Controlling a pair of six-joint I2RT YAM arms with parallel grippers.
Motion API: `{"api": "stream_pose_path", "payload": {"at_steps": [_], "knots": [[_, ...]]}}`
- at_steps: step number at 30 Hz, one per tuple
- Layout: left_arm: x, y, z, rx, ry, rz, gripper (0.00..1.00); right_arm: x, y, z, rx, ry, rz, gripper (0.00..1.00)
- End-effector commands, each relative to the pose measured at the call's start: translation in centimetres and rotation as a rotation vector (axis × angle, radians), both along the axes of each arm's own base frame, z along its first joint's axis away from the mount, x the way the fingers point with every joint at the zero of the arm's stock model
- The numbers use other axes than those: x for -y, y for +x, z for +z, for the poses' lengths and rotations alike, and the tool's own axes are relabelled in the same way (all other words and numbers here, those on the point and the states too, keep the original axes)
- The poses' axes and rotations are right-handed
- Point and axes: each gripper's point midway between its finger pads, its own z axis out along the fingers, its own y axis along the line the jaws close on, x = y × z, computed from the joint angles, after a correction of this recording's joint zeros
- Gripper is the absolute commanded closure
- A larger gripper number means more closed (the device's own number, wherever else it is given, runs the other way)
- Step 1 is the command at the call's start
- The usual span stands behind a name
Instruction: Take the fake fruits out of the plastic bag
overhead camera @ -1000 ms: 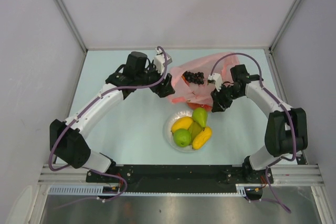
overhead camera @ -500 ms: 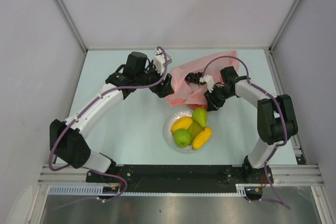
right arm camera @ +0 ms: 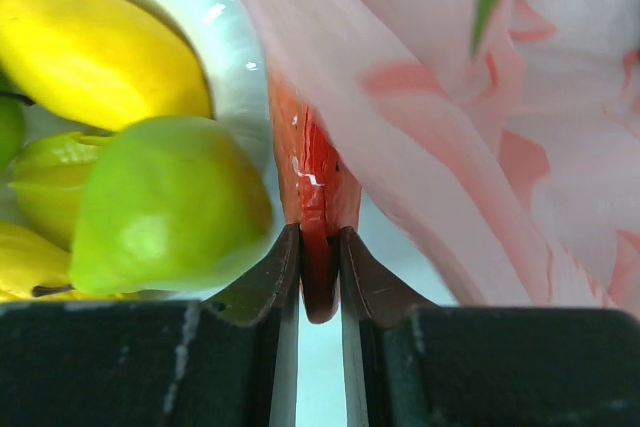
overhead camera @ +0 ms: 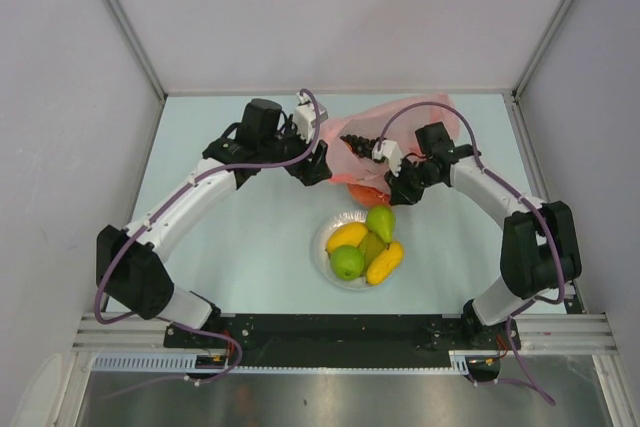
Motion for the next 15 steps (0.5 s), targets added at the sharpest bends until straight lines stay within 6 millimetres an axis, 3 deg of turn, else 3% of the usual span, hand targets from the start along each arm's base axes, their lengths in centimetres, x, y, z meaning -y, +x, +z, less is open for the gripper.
{"api": "stream_pose_path", "payload": {"at_steps": [1,10,15], "knots": [[0.7,0.9,1.6,0.052,-0.034,-0.007,0.18,-2.0,-1.2,1.2,0.077,-0.001,0.159,0.87],[0.3,0.8,1.5,0.064,-0.021,0.005,0.18,-4.7,0.6,2.3,0.334,-0.025,0.382,0.87],[-0.1,0.6,1.3,0.075,-0.003,0.008,0.18,-5.6,0.6,2.1,0.421,-0.036,0.528,0.87]]}}
